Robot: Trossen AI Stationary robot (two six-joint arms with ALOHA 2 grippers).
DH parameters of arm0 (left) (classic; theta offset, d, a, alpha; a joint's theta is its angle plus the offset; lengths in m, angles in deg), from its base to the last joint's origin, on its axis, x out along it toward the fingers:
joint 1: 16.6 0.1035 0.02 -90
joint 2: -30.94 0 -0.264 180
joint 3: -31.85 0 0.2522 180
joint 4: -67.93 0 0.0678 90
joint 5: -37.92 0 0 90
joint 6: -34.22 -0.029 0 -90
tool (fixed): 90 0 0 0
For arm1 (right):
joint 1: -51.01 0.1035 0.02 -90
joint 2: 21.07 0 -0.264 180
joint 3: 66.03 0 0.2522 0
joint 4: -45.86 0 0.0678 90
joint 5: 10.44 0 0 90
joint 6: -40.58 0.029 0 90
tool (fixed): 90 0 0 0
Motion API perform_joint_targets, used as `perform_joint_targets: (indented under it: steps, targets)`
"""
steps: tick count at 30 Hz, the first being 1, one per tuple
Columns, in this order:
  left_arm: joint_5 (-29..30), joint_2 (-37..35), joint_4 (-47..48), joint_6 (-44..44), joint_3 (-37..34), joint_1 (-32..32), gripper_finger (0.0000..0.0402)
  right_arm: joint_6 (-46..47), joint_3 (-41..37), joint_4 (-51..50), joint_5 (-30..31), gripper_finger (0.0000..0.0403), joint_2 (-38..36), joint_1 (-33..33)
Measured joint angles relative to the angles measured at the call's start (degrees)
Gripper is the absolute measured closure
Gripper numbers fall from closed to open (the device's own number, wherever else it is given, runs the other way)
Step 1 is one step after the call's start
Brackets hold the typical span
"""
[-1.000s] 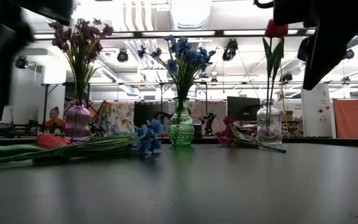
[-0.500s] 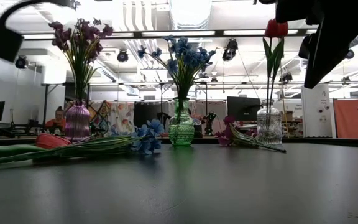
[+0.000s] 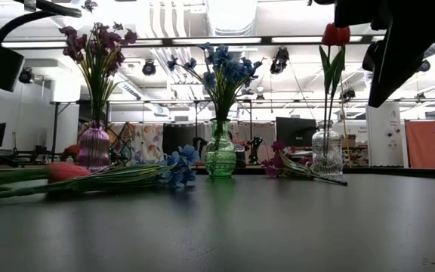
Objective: Sort flowers into vase by color
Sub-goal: Put the red tulip into the transparent vase
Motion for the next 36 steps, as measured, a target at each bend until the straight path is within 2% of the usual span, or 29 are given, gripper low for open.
perform_joint_targets:
  steps: [2, 8, 13, 16, 19, 23, 27, 31, 36]
  targets:
    - [-0.1, 0.2, 1.7, 0.0, 0.2, 0.0, 0.0393, -0.3, 0.0, 0.0, 0.1, 0.0129, 0.0, 0.0]
    - [-3.3, -0.2, 8.3, -3.0, 2.2, 0.0, 0.0386, 0.4, 0.0, 0.0, 0.1, 0.0129, 0.0, 0.2]
    - [-4.4, -4.0, 13.1, -8.0, 5.4, 0.0, 0.0397, 0.3, 0.0, 0.0, 0.5, 0.0129, 0.0, 0.8]
    - [1.6, -8.3, 13.3, -11.5, 6.9, 0.0, 0.0398, 0.2, 0.0, 0.0, 2.3, 0.0129, 0.0, 1.4]
    - [12.6, -13.0, 11.0, -17.0, 8.6, 0.0, 0.0400, 0.1, 0.0, 0.1, 4.7, 0.0129, 0.0, 2.2]
    - [26.5, -18.9, 1.9, -31.0, 8.9, 0.1, 0.0400, -0.8, 0.0, 0.2, 7.7, 0.0129, 0.0, 3.6]
    - [35.6, -23.1, -11.6, -50.3, 6.7, 0.6, 0.0401, -2.3, -0.1, 1.2, 13.7, 0.0129, 0.0, 4.9]
    - [36.6, -26.3, -27.8, -68.7, 2.2, 3.0, 0.0401, -6.4, -0.4, 5.6, 21.2, 0.0129, 0.0, 5.9]
    - [36.4, -28.9, -47.3, -85.4, -6.3, 7.9, 0.0401, -19.1, -1.5, 20.2, 28.0, 0.0129, 0.0, 6.0]
